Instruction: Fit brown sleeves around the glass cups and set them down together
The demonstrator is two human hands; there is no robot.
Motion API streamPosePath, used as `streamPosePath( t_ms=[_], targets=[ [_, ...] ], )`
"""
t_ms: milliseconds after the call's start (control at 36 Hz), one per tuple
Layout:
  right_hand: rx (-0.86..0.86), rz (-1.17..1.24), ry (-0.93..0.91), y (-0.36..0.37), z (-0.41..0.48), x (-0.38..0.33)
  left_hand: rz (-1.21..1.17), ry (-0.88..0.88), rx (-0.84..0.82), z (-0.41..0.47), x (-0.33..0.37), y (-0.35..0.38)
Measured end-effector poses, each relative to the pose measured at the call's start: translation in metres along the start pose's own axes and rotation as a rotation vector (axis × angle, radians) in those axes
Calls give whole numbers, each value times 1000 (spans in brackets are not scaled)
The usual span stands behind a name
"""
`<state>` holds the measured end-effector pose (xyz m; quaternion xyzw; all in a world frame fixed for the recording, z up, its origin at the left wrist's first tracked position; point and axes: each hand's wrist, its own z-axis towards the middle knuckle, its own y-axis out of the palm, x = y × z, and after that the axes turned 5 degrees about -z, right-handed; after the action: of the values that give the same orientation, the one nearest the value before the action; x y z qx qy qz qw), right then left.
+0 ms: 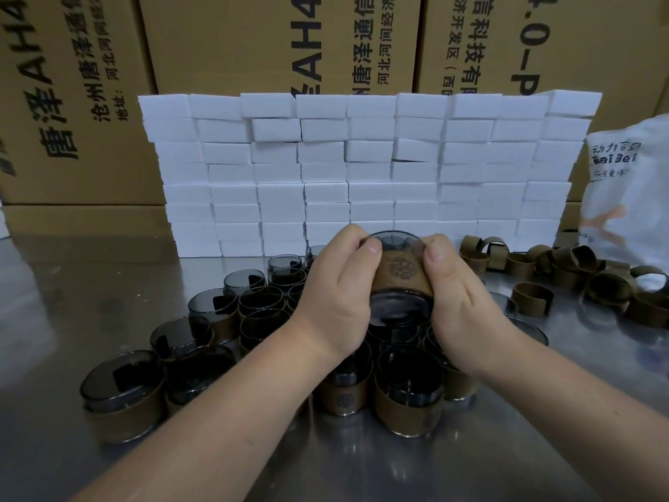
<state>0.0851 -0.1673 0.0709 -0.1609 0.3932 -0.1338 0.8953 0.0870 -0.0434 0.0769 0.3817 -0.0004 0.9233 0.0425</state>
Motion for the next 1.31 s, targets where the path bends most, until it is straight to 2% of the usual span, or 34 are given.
streamPosePath(
  t_ms=[389,889,1306],
  targets=[
    [2,-13,-86,-5,-1,-4,-13,20,-45,-1,5,-1],
    [5,-52,-147,-9,0,2,-89,-53,-76,1,3,-4],
    [25,-78,-170,-8,-1,3,-13,-1,-79,2,1,-6]
  ],
)
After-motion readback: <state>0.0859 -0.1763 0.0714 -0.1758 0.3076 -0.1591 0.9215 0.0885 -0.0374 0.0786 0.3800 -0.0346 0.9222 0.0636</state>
